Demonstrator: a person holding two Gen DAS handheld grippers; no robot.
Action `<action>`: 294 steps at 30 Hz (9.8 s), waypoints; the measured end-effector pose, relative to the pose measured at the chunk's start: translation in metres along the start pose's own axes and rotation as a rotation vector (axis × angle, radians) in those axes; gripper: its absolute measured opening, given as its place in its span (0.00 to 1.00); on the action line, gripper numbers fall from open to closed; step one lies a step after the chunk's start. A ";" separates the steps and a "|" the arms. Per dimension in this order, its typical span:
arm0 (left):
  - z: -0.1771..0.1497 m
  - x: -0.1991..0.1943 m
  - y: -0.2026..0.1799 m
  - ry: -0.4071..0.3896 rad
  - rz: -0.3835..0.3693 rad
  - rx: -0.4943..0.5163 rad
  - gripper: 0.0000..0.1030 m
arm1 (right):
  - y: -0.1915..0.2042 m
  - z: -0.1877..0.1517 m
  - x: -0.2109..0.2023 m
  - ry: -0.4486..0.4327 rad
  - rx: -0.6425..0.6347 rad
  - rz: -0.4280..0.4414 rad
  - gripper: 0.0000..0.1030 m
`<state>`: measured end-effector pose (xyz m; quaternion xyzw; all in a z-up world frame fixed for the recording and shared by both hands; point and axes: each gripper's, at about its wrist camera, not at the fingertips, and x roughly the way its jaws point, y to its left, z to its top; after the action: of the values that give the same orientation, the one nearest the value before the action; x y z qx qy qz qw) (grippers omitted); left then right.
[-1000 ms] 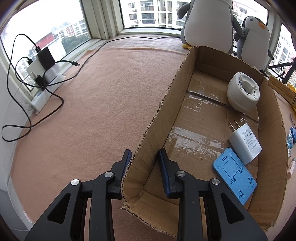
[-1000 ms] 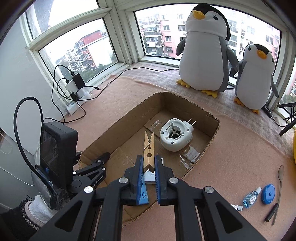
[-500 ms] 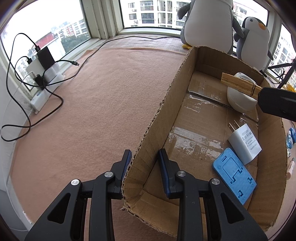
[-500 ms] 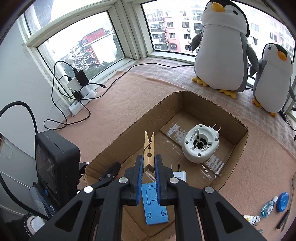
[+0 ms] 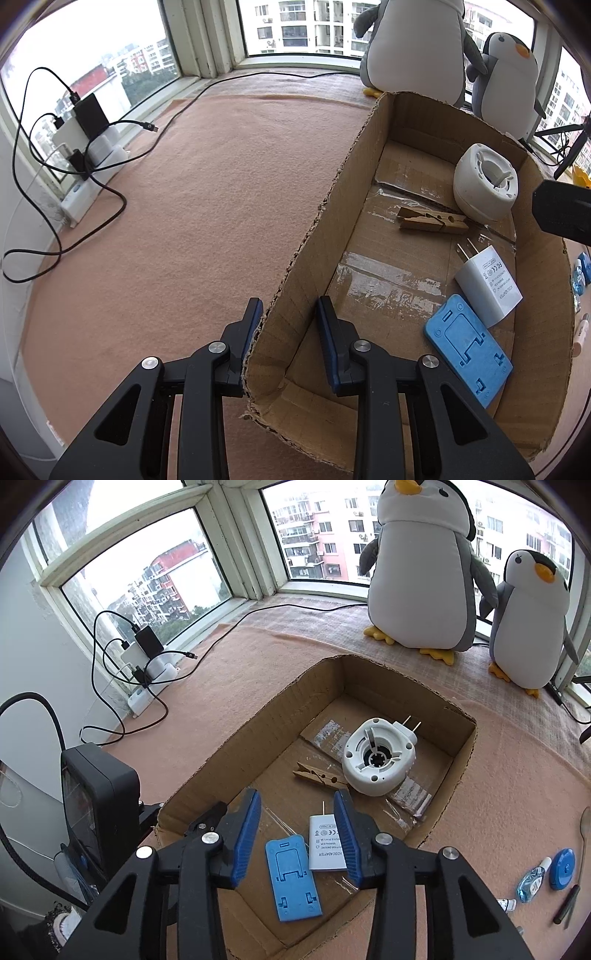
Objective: Organize rigid objects
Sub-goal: 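Move the right gripper to the black cylinder, then grasp the black cylinder with the right gripper and lift it, then carry the black cylinder into the box and release it, then move the right gripper to the blue round tape measure, then grasp the blue tape measure with the right gripper, then carry the blue tape measure into the box and release it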
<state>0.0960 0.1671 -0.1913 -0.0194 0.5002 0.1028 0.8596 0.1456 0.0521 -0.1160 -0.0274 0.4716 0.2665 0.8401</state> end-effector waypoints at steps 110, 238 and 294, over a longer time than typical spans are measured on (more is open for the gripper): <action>0.001 0.000 0.001 -0.011 0.000 0.001 0.27 | -0.042 -0.023 -0.056 0.022 0.059 -0.041 0.14; 0.002 -0.001 -0.002 -0.003 0.032 0.028 0.27 | -0.259 -0.094 -0.061 0.129 0.306 -0.391 0.45; 0.000 -0.001 0.001 -0.019 -0.008 -0.012 0.27 | 0.002 0.005 0.011 0.061 -0.092 -0.066 0.45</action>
<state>0.0954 0.1682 -0.1908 -0.0256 0.4914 0.1025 0.8645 0.1535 0.0596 -0.1215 -0.0895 0.4833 0.2592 0.8314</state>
